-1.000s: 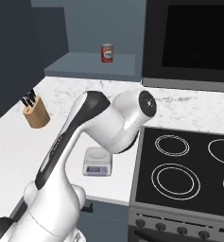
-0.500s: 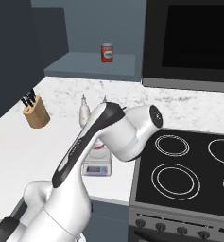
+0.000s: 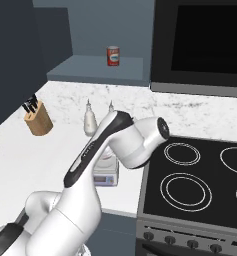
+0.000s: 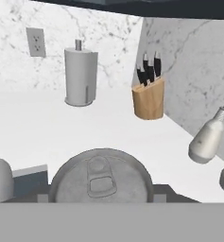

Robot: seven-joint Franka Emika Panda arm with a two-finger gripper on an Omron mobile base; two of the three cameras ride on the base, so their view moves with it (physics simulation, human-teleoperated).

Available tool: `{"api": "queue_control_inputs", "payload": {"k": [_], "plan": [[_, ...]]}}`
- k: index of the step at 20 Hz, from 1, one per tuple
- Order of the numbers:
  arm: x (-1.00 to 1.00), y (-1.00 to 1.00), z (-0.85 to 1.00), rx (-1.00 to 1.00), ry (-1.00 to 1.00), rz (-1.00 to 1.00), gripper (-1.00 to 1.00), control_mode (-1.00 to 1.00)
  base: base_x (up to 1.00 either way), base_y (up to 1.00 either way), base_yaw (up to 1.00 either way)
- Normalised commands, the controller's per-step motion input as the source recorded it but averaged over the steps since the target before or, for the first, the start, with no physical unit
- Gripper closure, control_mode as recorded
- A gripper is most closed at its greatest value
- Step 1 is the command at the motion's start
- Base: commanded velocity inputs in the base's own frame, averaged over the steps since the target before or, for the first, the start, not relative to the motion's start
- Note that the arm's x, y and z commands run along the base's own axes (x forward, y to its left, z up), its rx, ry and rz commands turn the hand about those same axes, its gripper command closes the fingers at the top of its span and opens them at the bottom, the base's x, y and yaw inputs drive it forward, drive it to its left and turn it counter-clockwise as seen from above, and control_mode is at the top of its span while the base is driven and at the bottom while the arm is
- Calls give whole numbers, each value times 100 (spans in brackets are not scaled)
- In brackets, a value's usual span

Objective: Pick the canned food and place it on the digital scale for weighing, and close the cabinet.

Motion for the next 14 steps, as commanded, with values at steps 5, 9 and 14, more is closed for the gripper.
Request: {"api": "queue_control_inputs", "payload": {"k": [5, 9, 14], "plan": [[37, 4, -40, 0, 2, 0, 100, -100, 0, 0, 0], [26, 18, -57, -1, 5, 0, 100, -100, 0, 0, 0], [25, 23, -46, -1, 2, 1, 100, -100, 0, 0, 0]]}}
